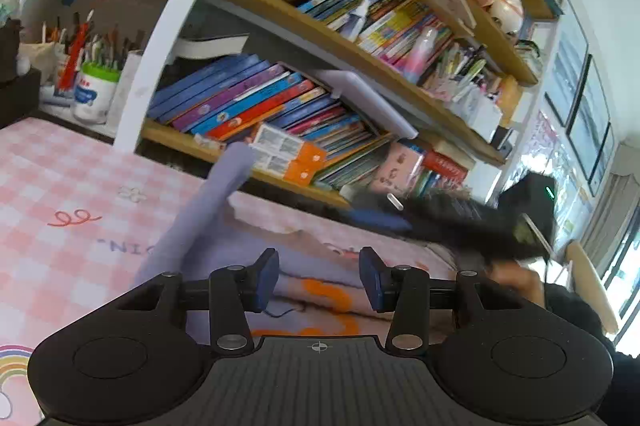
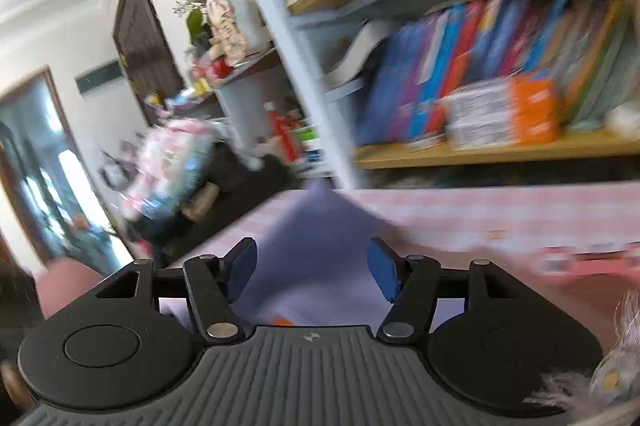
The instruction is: Fold clothes
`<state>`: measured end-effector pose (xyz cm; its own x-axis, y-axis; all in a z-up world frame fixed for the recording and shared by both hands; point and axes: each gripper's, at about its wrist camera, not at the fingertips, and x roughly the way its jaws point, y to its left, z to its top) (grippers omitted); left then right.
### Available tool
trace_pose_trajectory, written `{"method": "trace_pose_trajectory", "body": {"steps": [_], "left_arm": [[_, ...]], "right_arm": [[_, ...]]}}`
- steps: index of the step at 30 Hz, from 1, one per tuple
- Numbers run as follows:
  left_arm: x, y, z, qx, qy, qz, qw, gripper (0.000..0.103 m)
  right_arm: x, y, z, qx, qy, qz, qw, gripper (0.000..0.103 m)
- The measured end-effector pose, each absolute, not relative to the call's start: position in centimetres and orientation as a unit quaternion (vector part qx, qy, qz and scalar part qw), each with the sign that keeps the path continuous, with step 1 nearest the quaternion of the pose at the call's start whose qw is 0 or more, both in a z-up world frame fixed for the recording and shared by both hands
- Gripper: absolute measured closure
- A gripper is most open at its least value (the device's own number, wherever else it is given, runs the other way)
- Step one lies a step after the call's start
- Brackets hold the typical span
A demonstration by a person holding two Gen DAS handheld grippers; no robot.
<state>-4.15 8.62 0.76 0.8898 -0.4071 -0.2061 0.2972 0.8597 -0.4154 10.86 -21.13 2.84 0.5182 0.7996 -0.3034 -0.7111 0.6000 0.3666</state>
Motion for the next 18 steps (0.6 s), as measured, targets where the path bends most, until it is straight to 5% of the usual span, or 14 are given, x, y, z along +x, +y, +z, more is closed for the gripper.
{"method": "trace_pose_trajectory", "body": {"steps": [11, 18], "left_arm": [[-4.0, 1.2, 6.2, -0.012, 0.156, -0.196, 0.968, 0.058], [-1.1, -4.6, 6.3, 0.045, 0.174, -0.235, 0.955, 0.055]], "right_arm": [[7.7, -29.4, 0.9, -0.067, 0.217, 0.349, 0.909, 0.035], [8.7, -30.6, 0.1, -0.064, 0.237, 0.293, 0.924, 0.036]]}}
